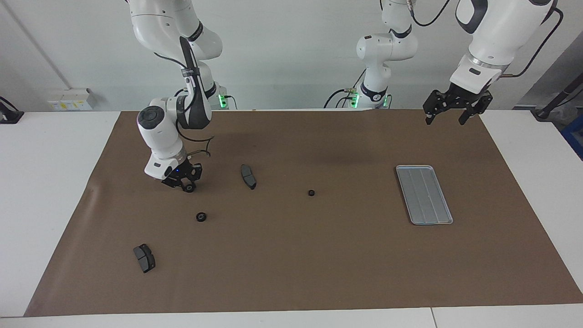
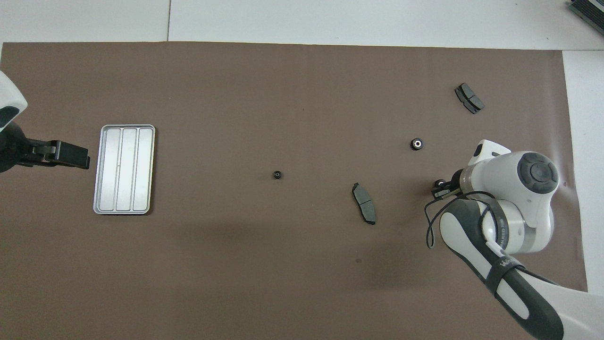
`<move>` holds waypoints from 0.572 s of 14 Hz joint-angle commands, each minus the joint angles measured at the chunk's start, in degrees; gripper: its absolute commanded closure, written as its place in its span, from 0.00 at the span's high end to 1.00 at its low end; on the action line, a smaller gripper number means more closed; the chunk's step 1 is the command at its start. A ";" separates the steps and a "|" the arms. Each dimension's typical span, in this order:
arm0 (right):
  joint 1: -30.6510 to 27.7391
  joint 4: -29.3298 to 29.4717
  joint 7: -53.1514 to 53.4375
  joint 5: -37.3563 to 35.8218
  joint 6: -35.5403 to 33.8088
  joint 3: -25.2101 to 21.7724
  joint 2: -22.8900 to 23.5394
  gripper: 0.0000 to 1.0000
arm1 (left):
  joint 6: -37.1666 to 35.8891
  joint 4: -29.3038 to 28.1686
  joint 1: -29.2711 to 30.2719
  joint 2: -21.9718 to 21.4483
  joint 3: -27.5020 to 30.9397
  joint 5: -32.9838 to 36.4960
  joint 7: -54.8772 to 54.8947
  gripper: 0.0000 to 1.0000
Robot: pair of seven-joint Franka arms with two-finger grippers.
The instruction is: Pick bearing gear from pile to tray
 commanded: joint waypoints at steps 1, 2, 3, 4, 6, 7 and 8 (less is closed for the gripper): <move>-0.22 -1.10 1.99 1.46 0.73 0.48 -1.03 0.00 | 2.40 -3.46 -2.88 -2.21 0.13 0.56 -3.26 1.00; -0.13 -0.75 2.52 1.46 0.56 0.57 -0.95 0.00 | 4.06 -4.51 -3.23 -2.56 -0.39 0.29 -5.72 1.00; -0.13 -0.40 3.23 1.54 0.47 0.65 -0.95 0.00 | 5.73 -6.09 -5.06 -3.00 -0.66 -0.32 -8.09 1.00; -0.13 -0.22 3.93 1.55 0.47 0.66 -1.03 0.00 | 7.05 -7.24 -7.08 -2.91 -0.66 -0.58 -10.90 1.00; -0.13 1.61 6.73 1.55 -0.84 0.74 -1.65 0.00 | 11.43 -11.01 -11.56 -2.91 -0.58 -0.59 -16.35 1.00; -0.13 3.28 8.14 1.55 -2.68 0.83 -1.74 0.00 | 13.20 -11.90 -13.50 -2.30 -0.57 -0.59 -19.94 1.00; -0.13 5.12 9.46 1.55 -4.52 0.83 -1.82 0.00 | 14.78 -12.08 -15.08 -0.99 -0.57 -0.59 -23.37 1.00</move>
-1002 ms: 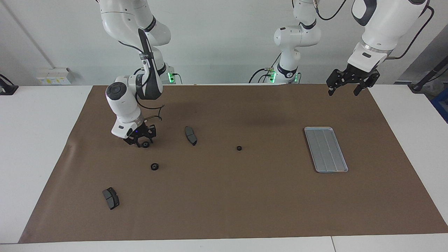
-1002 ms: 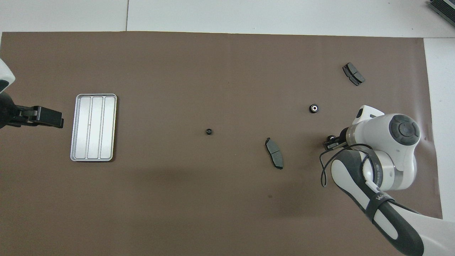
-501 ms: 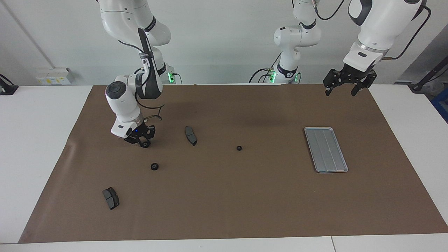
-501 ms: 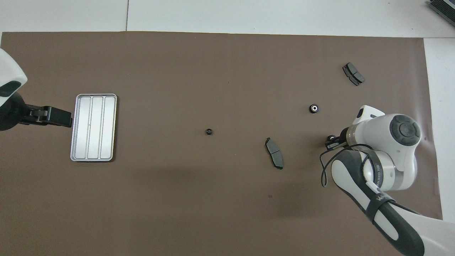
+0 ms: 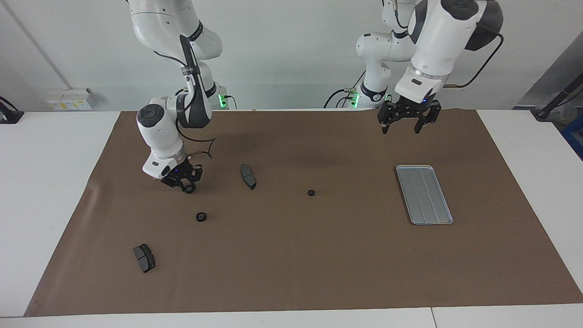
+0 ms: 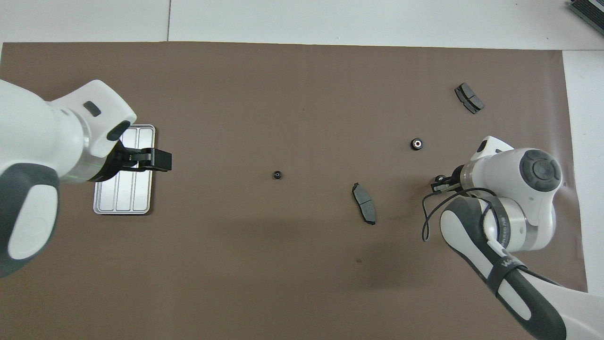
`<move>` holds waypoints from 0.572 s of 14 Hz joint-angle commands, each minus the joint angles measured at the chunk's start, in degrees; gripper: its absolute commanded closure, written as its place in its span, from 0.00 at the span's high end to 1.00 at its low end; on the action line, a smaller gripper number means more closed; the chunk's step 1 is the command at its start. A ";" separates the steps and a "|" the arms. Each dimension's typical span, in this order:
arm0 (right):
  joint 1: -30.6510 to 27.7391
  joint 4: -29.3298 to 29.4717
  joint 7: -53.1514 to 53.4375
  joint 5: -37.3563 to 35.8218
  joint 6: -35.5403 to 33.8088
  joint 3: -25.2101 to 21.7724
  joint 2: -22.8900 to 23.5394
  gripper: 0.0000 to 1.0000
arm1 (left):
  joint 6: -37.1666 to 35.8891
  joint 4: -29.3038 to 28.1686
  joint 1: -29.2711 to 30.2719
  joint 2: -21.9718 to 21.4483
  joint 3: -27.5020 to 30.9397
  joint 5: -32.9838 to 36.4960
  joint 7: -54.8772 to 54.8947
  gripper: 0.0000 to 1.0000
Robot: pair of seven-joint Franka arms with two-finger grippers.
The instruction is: Pick bearing gear from pile to tray
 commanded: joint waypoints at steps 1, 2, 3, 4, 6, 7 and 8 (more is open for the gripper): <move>-0.22 4.27 3.34 1.50 -4.99 0.51 -1.27 0.00 | 5.70 -3.08 -4.88 1.23 0.75 -0.23 -7.44 1.00; -0.22 5.76 4.31 1.50 -6.31 0.51 -1.35 0.00 | 7.54 -2.82 -6.64 3.50 0.84 -0.14 -10.42 1.00; -0.22 7.08 4.93 1.50 -7.36 0.51 -1.35 0.00 | 10.43 -2.65 -8.05 5.79 0.84 0.12 -13.24 1.00; -0.22 8.58 5.11 1.50 -8.50 0.51 -1.27 0.00 | 12.81 -2.47 -9.11 7.73 0.93 0.30 -14.74 1.00; -0.13 11.13 6.94 1.50 -10.44 0.60 -1.27 0.00 | 15.90 -2.03 -10.17 10.90 0.93 0.65 -15.55 1.00; -0.13 12.45 8.17 1.50 -11.67 0.60 -1.27 0.00 | 16.09 -1.59 -10.61 12.22 0.93 1.34 -16.33 1.00; 0.39 14.29 9.05 1.50 -13.25 0.60 -1.18 0.00 | 16.00 0.24 -12.09 15.19 0.93 3.35 -18.17 1.00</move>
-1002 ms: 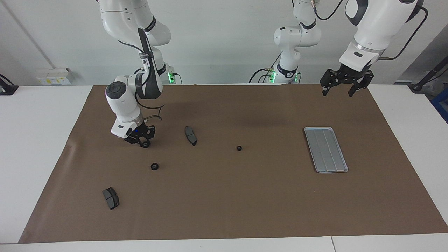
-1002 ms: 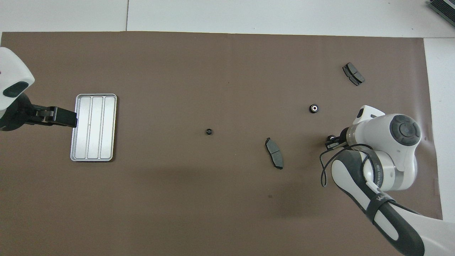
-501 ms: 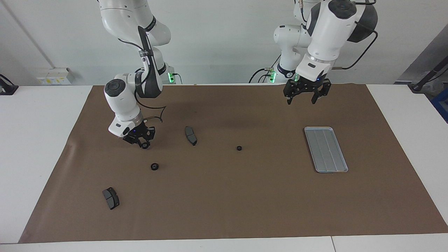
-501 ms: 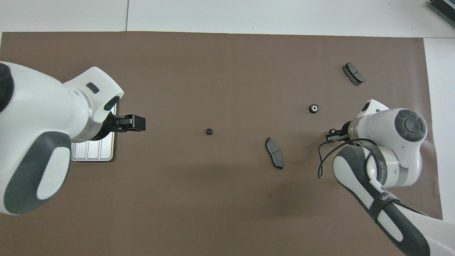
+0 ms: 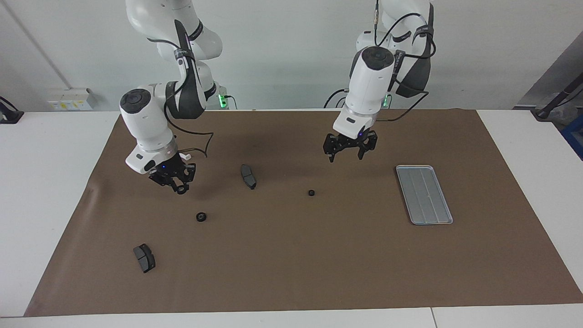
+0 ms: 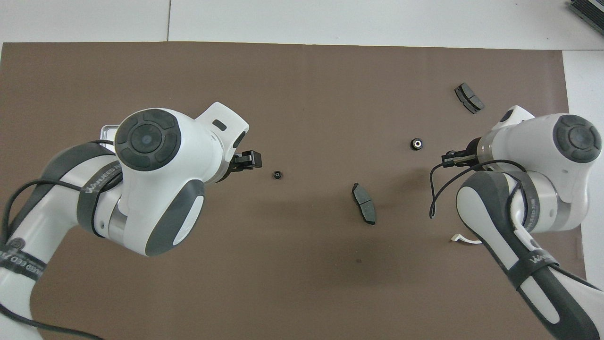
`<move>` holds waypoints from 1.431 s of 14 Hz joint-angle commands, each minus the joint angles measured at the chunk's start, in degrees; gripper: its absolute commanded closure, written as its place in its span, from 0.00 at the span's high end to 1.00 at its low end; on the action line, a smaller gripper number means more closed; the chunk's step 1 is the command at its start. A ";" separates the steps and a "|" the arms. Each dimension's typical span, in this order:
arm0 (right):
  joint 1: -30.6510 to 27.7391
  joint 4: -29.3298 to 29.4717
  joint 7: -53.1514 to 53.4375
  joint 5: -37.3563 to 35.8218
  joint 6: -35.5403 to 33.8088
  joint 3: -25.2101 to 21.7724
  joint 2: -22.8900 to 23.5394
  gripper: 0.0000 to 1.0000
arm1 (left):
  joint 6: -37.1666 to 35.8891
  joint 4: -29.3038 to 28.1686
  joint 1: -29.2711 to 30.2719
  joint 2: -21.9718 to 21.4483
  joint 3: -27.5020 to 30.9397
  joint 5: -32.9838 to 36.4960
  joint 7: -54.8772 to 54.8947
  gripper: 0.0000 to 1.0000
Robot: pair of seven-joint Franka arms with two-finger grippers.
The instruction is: Pick bearing gear from pile to tray
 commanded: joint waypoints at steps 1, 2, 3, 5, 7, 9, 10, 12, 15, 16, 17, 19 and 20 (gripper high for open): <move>1.19 4.82 3.17 1.37 -4.76 0.45 0.24 0.00 | 0.52 5.33 -3.77 7.22 0.99 4.83 -6.34 1.00; 1.63 6.32 4.92 1.37 -6.00 0.45 0.50 0.00 | 0.61 7.70 -4.13 9.95 0.99 5.98 -9.07 1.00; 2.77 7.55 6.86 1.37 -7.06 0.45 0.68 0.00 | 0.70 9.55 -4.22 11.98 0.99 6.08 -9.71 1.00; 4.97 8.27 11.24 1.28 -7.42 0.45 0.85 0.00 | 1.22 10.89 -4.66 14.28 0.99 5.73 -9.89 1.00; 7.25 8.18 15.64 1.28 -6.81 0.45 0.85 0.00 | 3.41 11.07 -5.27 15.77 0.99 5.99 -10.76 1.00; 9.19 8.27 18.99 1.28 -6.28 0.53 0.94 0.00 | 6.31 10.63 -5.45 17.10 0.99 6.17 -11.82 1.00; 10.15 8.18 20.31 1.37 -6.19 0.53 1.12 0.00 | 6.67 10.37 -5.45 17.19 0.90 6.17 -11.91 1.00; 12.35 8.18 23.12 1.37 -5.14 0.53 1.64 0.00 | 9.12 8.79 -5.71 18.24 0.82 6.08 -12.26 1.00; 14.03 8.18 26.29 1.46 -4.08 0.53 2.43 0.00 | 11.95 6.50 -5.89 18.33 0.82 6.08 -12.44 1.00; 14.38 8.01 26.65 1.46 -3.47 0.53 2.44 0.00 | 12.30 6.15 -5.89 18.42 0.82 6.08 -12.44 1.00; 14.38 8.01 26.74 1.46 -3.38 0.62 2.44 0.00 | 13.34 5.27 -5.89 18.42 0.82 6.08 -12.44 1.00; 15.78 8.01 28.75 1.46 -2.59 0.80 2.96 0.00 | 15.02 3.78 -5.89 18.24 0.82 6.08 -12.44 1.00; 15.87 8.01 29.19 1.46 -2.50 0.80 3.05 0.00 | 15.20 3.42 -5.89 18.24 0.82 6.08 -12.44 1.00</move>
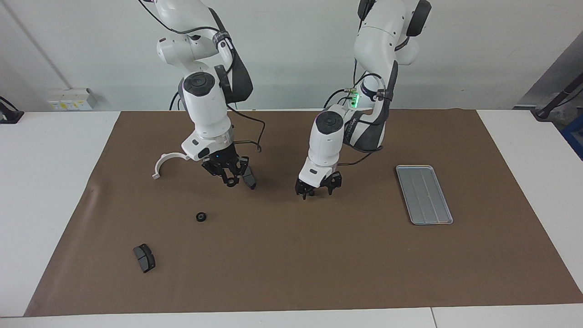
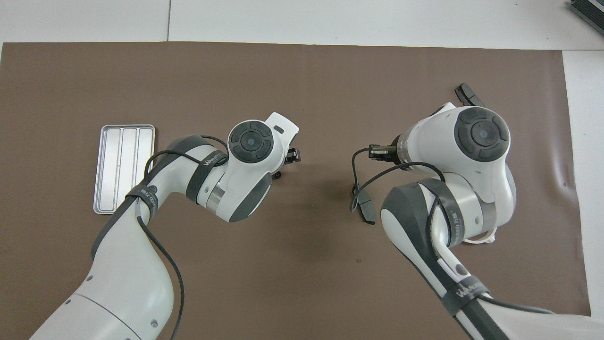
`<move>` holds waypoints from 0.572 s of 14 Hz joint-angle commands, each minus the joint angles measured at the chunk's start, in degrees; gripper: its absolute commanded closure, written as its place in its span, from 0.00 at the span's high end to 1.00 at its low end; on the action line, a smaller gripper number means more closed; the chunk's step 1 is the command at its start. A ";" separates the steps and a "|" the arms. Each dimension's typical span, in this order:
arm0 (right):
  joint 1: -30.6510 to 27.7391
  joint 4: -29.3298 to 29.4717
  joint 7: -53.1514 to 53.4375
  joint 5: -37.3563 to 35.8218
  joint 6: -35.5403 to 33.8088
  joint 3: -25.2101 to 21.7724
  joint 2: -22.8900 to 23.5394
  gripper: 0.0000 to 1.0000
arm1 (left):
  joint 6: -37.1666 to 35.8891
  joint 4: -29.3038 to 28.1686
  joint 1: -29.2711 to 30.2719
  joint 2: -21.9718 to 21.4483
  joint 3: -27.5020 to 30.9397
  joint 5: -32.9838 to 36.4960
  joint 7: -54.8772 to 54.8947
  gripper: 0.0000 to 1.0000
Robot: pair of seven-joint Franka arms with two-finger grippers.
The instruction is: Pick bearing gear from pile to tray
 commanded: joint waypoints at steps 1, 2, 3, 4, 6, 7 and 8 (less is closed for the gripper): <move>0.42 0.69 1.55 1.37 1.11 0.30 0.86 0.00 | 1.99 -2.35 -0.79 -0.80 0.78 1.53 -1.44 1.00; 0.42 0.61 1.55 1.37 1.11 0.30 0.86 0.00 | 2.08 -2.79 -0.88 -0.80 0.78 1.53 -1.44 1.00; 0.42 0.61 1.55 1.37 1.11 0.30 0.86 0.00 | 2.08 -2.88 -0.88 -0.80 0.69 1.53 -1.36 1.00; 0.42 0.52 1.55 1.37 1.11 0.30 0.86 0.00 | 2.08 -2.88 -0.88 -0.80 0.69 1.53 -1.27 1.00; 0.42 0.34 1.46 1.37 1.11 0.30 0.86 0.00 | 2.60 -3.14 -0.97 -0.80 0.69 1.35 -1.36 1.00; 0.42 0.34 1.46 1.37 1.11 0.30 0.86 0.00 | 2.87 -3.40 -1.23 -0.80 0.69 1.26 -1.44 1.00; 0.42 0.34 1.46 1.37 1.11 0.30 0.86 0.00 | 3.39 -3.84 -1.23 -0.80 0.69 1.18 -1.44 1.00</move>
